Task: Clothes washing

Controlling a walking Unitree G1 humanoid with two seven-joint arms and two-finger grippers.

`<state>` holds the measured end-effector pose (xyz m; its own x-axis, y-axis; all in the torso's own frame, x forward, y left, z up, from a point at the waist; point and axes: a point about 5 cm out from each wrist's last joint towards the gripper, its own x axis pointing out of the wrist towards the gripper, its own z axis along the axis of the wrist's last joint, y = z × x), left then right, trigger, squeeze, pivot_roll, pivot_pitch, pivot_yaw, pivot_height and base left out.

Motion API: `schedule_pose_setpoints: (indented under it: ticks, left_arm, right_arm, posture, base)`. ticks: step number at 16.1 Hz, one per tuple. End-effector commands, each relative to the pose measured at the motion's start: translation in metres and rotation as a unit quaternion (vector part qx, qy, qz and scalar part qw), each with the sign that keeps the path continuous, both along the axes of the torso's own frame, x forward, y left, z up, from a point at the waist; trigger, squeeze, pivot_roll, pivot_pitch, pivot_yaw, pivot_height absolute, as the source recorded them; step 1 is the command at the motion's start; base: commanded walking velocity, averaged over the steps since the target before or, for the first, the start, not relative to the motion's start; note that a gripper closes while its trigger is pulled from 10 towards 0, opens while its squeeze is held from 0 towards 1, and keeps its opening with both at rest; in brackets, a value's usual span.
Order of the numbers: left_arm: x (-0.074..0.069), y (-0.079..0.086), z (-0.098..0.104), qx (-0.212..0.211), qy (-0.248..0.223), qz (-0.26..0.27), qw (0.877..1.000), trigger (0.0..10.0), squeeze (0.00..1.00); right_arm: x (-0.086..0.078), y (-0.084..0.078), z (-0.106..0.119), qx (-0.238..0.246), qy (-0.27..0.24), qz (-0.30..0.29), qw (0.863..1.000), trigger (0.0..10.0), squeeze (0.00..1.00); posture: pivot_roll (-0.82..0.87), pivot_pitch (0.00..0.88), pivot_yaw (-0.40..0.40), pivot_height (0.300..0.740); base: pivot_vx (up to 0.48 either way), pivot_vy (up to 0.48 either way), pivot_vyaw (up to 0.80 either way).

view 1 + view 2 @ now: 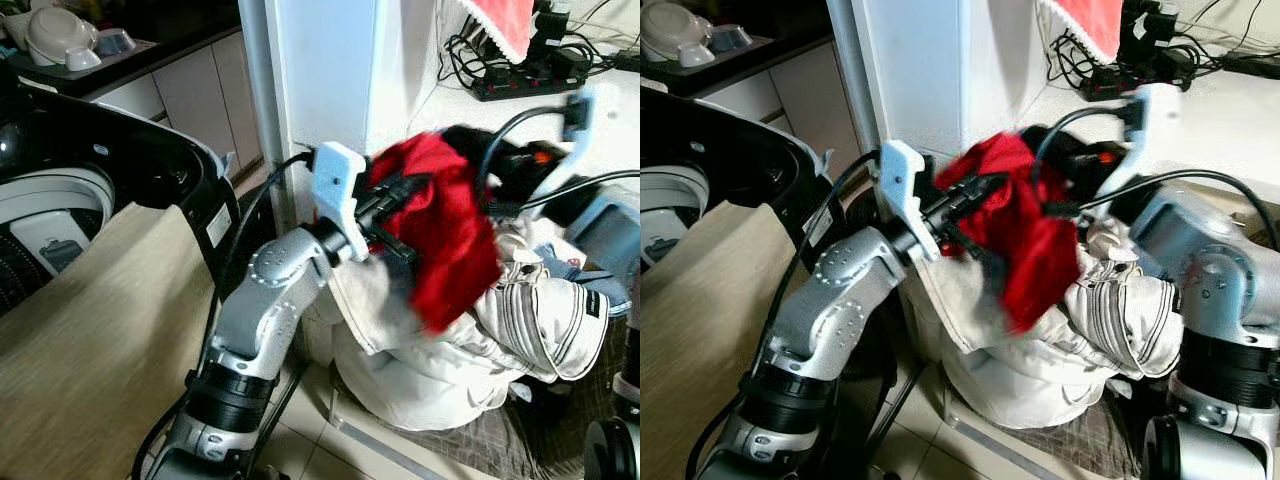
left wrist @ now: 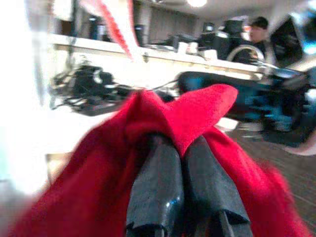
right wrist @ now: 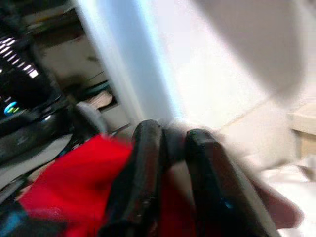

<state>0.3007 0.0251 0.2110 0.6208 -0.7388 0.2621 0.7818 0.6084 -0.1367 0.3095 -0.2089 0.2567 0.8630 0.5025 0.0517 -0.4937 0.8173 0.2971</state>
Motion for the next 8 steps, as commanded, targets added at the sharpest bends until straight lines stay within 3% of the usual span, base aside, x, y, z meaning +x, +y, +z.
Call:
schedule_pose_setpoints:
  ticks: [1,3,4,5,6,7,8]
  left_arm:
    - [0.008,0.008,0.002,0.0,0.001,0.026,1.0,0.0,0.0]
    - [0.013,0.015,0.003,0.001,0.002,0.044,0.999,0.0,0.0]
    - [0.015,0.019,0.004,0.001,-0.001,0.055,0.999,0.0,0.0]
    - [0.018,0.023,0.007,0.001,-0.004,0.07,0.998,0.0,0.0]
    - [0.024,0.029,0.011,0.005,-0.011,0.094,0.996,0.0,0.0]
    - [0.035,0.045,0.023,0.017,-0.029,0.141,0.989,0.0,0.0]
    - [0.043,0.058,0.036,0.031,-0.047,0.169,0.984,0.0,0.0]
  right_arm:
    - [0.0,-0.012,-0.002,0.008,0.005,-0.032,0.999,10.0,1.0]
    - [-0.002,-0.024,-0.009,-0.022,0.017,-0.07,0.997,10.0,1.0]
    - [-0.003,-0.03,-0.014,-0.032,0.029,-0.088,0.995,10.0,0.71]
    - [-0.002,-0.038,-0.02,-0.061,0.042,-0.118,0.99,10.0,0.0]
    - [0.0,-0.047,-0.031,-0.1,0.064,-0.159,0.98,10.0,0.0]
    - [0.002,-0.061,-0.047,-0.153,0.097,-0.222,0.958,10.0,0.0]
    - [0.001,-0.064,-0.055,-0.173,0.109,-0.23,0.951,10.0,0.0]
  posture:
    - [-0.13,0.0,0.072,0.74]
    - [-0.13,0.0,0.07,0.74]
    - [-0.13,0.0,0.07,0.74]
    - [-0.13,0.0,0.071,0.74]
    - [-0.13,0.0,0.072,0.74]
    - [-0.13,0.0,0.073,0.74]
    - [-0.12,0.0,0.074,0.74]
  base:
    - [0.0,0.0,0.0]
    - [0.0,0.0,0.0]
    - [0.0,0.0,0.0]
    - [0.0,0.0,0.0]
    - [0.0,0.0,0.0]
    - [0.0,0.0,0.0]
    - [0.0,0.0,0.0]
